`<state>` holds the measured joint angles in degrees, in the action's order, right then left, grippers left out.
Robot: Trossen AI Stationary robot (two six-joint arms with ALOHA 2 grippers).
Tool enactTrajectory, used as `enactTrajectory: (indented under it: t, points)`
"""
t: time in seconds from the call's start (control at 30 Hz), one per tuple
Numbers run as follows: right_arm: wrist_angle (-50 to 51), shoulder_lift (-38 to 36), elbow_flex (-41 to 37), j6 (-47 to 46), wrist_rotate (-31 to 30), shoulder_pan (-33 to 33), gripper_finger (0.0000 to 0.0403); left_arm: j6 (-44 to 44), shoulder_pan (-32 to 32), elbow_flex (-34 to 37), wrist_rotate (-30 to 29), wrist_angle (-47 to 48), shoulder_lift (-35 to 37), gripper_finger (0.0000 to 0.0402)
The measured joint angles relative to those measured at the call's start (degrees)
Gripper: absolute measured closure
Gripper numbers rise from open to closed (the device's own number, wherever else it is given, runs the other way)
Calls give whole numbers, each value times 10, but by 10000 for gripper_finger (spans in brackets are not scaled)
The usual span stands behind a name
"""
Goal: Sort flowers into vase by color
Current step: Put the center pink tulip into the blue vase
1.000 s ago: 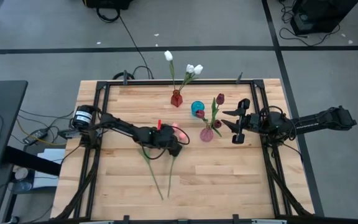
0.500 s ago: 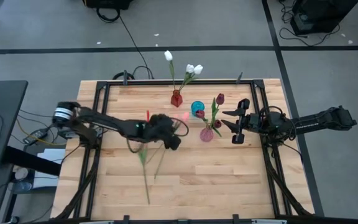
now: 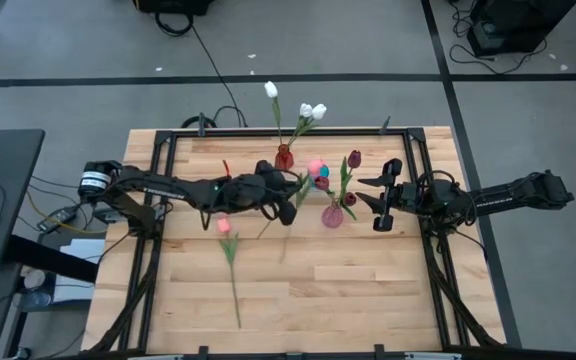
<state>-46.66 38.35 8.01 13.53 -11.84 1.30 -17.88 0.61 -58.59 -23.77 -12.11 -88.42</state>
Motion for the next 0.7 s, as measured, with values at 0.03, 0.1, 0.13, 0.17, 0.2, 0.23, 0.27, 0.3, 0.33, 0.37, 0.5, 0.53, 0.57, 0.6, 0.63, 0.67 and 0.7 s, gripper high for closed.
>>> enactTrajectory:
  t: [0.03,0.1,0.13,0.17,0.2,0.23,0.27,0.3,0.33,0.37,0.5,0.53,0.57,0.6,0.63,0.67,0.7]
  points:
    - [0,0,0,0,0,0,234,9,-1,0,-7,-3,0,369]
    - [0,0,0,1,0,0,234,27,-2,0,-15,-18,0,368]
    - [0,0,0,1,0,0,234,40,-2,0,-16,-37,0,368]
    - [0,0,0,1,0,0,234,55,-2,0,-19,-57,0,368]
    - [0,0,0,1,0,0,234,73,-2,0,-23,-77,0,368]
    - [0,0,0,1,0,0,234,91,-2,0,-28,-96,0,368]
    - [0,0,0,1,0,0,234,113,-2,0,-34,-115,0,368]
    - [0,0,0,1,0,0,234,132,-2,0,-40,-135,0,368]
    - [0,0,0,1,0,0,234,152,-2,0,-46,-161,0,368]
    - [0,0,0,0,0,0,234,173,-2,0,-53,-187,0,368]
    - [0,0,0,0,0,0,234,239,-8,0,-60,-281,0,367]
    - [0,0,0,0,0,0,234,248,-11,0,-60,-304,0,367]
    - [-1,0,0,0,0,0,234,257,-14,0,-60,-328,0,367]
    - [-2,0,0,0,0,0,234,269,-18,0,-61,-350,0,367]
    - [-3,0,0,0,0,0,234,280,-22,0,-60,-372,0,367]
    - [-5,0,0,0,0,0,234,289,-26,0,-56,-393,-1,367]
    - [-5,0,0,0,0,0,234,297,-31,0,-49,-416,-3,367]
